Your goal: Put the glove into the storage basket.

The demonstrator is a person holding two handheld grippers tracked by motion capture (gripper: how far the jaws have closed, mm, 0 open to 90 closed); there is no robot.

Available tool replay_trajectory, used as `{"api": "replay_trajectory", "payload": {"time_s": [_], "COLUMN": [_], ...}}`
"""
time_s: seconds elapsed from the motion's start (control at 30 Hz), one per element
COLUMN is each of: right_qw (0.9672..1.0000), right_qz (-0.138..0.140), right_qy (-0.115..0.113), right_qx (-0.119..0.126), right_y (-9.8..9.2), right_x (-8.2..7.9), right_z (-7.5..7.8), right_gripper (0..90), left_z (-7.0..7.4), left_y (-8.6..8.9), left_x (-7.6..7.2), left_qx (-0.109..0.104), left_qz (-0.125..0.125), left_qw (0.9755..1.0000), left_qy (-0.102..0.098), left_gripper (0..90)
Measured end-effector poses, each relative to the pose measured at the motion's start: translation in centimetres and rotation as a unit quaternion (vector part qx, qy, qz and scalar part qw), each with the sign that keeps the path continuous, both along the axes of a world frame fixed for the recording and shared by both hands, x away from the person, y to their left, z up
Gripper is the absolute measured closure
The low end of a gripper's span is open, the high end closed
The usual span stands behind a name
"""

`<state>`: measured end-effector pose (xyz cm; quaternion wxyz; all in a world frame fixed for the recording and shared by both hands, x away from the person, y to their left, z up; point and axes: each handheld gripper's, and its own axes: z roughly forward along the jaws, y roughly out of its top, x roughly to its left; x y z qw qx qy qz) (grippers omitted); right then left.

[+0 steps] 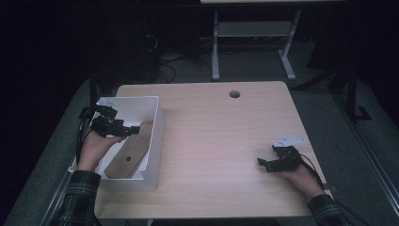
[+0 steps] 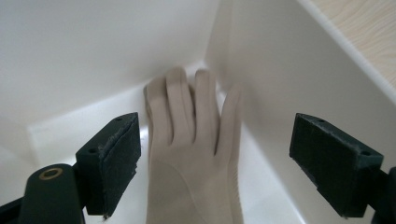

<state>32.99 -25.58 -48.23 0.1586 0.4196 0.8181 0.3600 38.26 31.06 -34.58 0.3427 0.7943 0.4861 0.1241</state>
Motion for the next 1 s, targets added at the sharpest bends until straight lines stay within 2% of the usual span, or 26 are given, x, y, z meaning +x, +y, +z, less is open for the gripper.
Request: {"api": "replay_trajectory", "payload": {"time_s": [0.27, 0.53, 0.77, 1.0], "right_qw": [1.0000, 1.0000, 1.0000, 1.0000], "right_qz": [0.000, 0.000, 0.000, 0.000], "right_qy": [0.000, 0.000, 0.000, 0.000], "right_qx": [0.000, 0.000, 0.000, 0.000], "right_y": [0.0, 0.0, 0.0, 0.0], "right_x": [0.0, 0.0, 0.0, 0.0], "right_z": [0.0, 0.0, 0.0, 0.0], "right_gripper": [13.8, 13.8, 13.8, 13.8], "left_z": [2.9, 4.8, 5.5, 5.3], "left_y": [-1.7, -5.5, -9.0, -12.6], "left_x": [-0.5, -1.1, -1.4, -1.7], "left_qx": [-0.021, -0.047, -0.058, -0.067], "left_qz": [-0.023, -0.068, -0.103, -0.133], "left_qw": [0.9990, 0.9953, 0.9911, 0.9867], "left_qy": [-0.032, -0.051, -0.060, -0.065], "left_gripper": [16.0, 16.0, 16.0, 16.1]}}
